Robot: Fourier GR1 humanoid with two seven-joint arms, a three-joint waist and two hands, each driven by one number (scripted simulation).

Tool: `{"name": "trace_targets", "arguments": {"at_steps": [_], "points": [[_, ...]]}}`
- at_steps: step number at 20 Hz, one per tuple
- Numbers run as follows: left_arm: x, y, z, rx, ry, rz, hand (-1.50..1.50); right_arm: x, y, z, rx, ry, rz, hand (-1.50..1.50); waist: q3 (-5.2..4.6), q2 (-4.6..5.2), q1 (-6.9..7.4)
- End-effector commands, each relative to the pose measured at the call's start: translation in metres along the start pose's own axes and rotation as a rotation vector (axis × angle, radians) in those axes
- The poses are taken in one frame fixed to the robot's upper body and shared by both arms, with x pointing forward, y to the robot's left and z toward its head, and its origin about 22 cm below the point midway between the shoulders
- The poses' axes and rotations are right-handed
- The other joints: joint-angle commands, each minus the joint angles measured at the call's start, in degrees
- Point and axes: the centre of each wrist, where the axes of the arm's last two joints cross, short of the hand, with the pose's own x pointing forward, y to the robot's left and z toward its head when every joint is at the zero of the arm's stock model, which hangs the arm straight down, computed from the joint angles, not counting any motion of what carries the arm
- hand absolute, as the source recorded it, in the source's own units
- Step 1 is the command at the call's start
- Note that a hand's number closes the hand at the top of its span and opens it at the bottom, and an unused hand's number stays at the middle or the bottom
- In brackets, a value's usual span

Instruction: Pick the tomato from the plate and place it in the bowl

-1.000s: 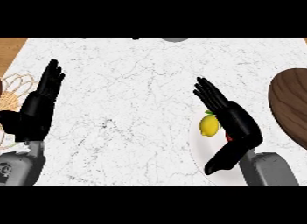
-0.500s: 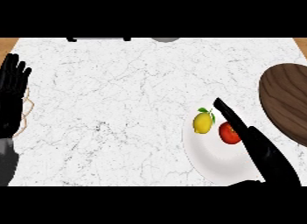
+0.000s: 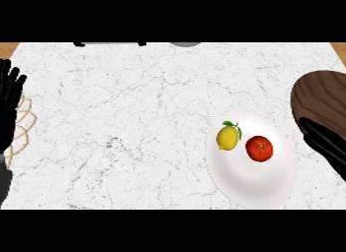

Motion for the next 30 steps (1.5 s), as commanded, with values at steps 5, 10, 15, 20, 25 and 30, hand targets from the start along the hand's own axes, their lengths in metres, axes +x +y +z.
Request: {"name": "trace_targets", "arguments": {"at_steps": [5, 10, 15, 20, 25, 30], "points": [[0.004, 0.002, 0.000, -0.011, 0.004, -0.002, 0.00, 0.024, -0.050, 0.006, 0.350, 0.239, 0.276, -1.50, 0.01, 0.14, 0.73], [0.000, -0.007, 0.005, -0.015, -0.011, 0.011, 0.00, 0.031, -0.068, 0.000, 0.519, 0.290, 0.376, -1.50, 0.09, 0.15, 1.13], [-0.008, -0.006, 0.004, -0.022, -0.009, 0.017, 0.00, 0.014, -0.064, 0.004, 0.564, 0.336, 0.347, -1.50, 0.14, 0.26, 1.03], [0.001, 0.005, 0.000, -0.008, 0.002, 0.012, 0.00, 0.001, -0.048, -0.010, 0.532, 0.341, 0.341, -1.50, 0.14, 0.33, 1.47], [-0.003, -0.001, -0.010, -0.021, -0.007, 0.009, 0.00, -0.028, -0.044, -0.021, 0.590, 0.373, 0.360, -1.50, 0.15, 0.36, 1.39], [0.005, -0.004, -0.005, -0.029, -0.005, 0.026, 0.00, -0.043, -0.021, -0.017, 0.565, 0.400, 0.313, -1.50, 0.15, 0.29, 1.26]]}}
